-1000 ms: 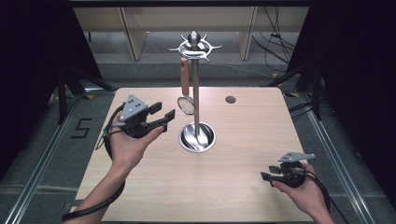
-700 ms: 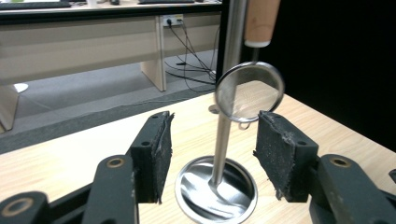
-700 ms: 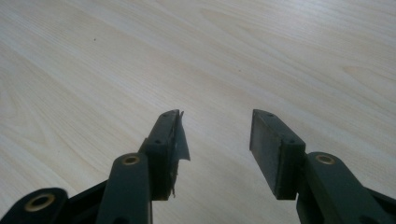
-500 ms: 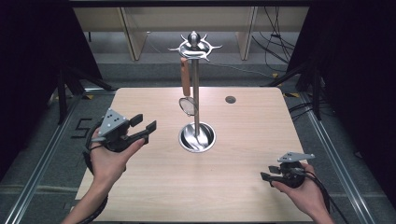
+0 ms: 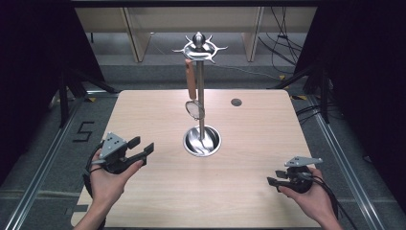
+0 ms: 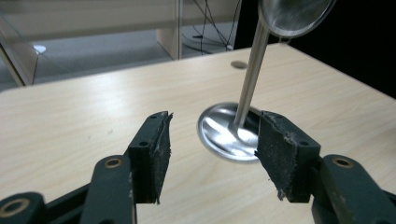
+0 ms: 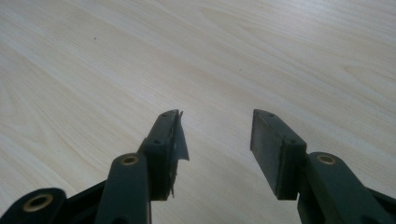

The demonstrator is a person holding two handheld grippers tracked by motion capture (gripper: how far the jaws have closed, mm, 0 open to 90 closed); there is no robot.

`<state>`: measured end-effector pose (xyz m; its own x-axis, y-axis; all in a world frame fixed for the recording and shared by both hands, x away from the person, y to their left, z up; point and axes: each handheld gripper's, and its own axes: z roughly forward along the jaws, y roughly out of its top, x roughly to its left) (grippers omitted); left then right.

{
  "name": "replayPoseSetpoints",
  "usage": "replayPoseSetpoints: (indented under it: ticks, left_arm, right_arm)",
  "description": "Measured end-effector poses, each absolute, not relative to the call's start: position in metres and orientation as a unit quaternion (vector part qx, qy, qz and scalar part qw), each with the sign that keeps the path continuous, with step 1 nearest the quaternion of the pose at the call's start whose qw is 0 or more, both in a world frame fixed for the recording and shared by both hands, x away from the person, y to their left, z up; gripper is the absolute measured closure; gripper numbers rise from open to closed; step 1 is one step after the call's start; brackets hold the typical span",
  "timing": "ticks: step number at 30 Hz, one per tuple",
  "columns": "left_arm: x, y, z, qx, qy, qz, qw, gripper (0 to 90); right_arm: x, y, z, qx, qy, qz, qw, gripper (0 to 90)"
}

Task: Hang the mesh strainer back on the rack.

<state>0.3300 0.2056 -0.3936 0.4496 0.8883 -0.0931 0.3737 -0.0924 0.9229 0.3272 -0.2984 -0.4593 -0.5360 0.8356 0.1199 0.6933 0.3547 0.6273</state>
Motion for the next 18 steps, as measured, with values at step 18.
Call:
replayPoseSetpoints:
  ticks: [18]
  left_arm:
    - [0.324,0.225,-0.453,0.696,0.509,0.228,0.452,41.9]
  right_arm:
    - [0.328,-0.296,-0.464,0.47,0.807,0.339,0.116,52.0]
